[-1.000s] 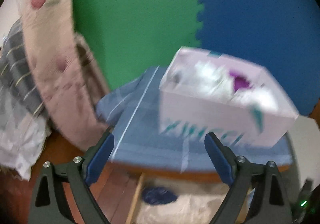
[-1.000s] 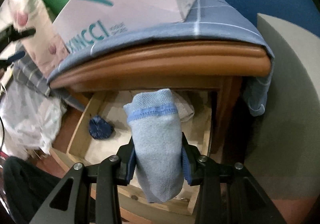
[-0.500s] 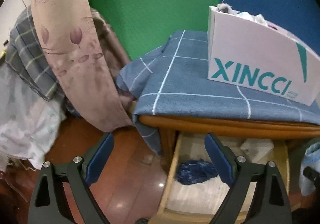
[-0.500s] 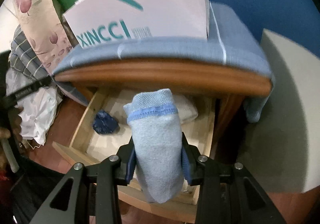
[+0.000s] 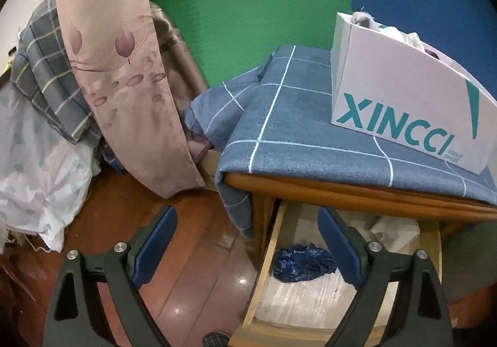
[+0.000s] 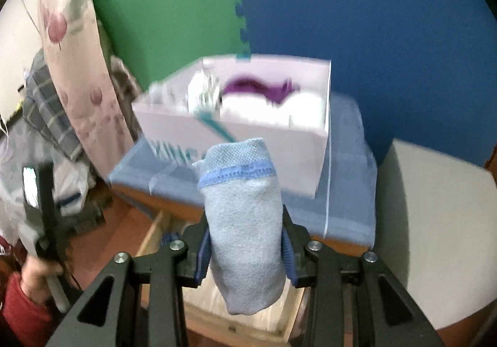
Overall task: Take underwear out of drawer
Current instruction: 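Move the left tool back to the drawer while the right tool carries the blue sock toward the box, then open the right tool to drop the light blue sock into the box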
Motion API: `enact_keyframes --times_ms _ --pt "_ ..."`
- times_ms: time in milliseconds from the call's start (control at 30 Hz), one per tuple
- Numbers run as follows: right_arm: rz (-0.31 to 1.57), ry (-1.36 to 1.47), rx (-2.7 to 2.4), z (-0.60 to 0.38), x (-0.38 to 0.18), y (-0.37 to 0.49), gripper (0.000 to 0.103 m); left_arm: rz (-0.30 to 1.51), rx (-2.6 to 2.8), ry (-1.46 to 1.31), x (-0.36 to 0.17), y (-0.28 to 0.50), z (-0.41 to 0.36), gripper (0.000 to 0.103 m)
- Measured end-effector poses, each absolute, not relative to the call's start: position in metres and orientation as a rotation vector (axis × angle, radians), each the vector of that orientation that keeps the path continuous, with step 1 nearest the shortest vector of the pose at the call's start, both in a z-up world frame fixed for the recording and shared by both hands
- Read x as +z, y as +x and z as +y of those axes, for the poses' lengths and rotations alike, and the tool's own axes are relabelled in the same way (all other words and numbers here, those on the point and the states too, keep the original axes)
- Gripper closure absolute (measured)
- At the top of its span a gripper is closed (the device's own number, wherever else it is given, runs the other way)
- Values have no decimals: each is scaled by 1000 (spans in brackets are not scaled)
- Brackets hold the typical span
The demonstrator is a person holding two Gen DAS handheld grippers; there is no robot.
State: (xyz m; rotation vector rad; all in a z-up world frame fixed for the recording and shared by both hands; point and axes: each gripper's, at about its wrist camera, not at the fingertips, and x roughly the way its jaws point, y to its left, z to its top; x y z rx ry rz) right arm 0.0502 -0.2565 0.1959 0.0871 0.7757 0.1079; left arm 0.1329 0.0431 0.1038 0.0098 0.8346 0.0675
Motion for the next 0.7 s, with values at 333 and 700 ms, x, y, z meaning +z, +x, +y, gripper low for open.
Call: enact_keyframes --times_ms 333,700 --pt "721 37 72 -246 260 124 65 842 76 -1 102 134 45 13" --pt "803 -48 -12 -240 255 205 65 887 86 -37 95 139 53 13"
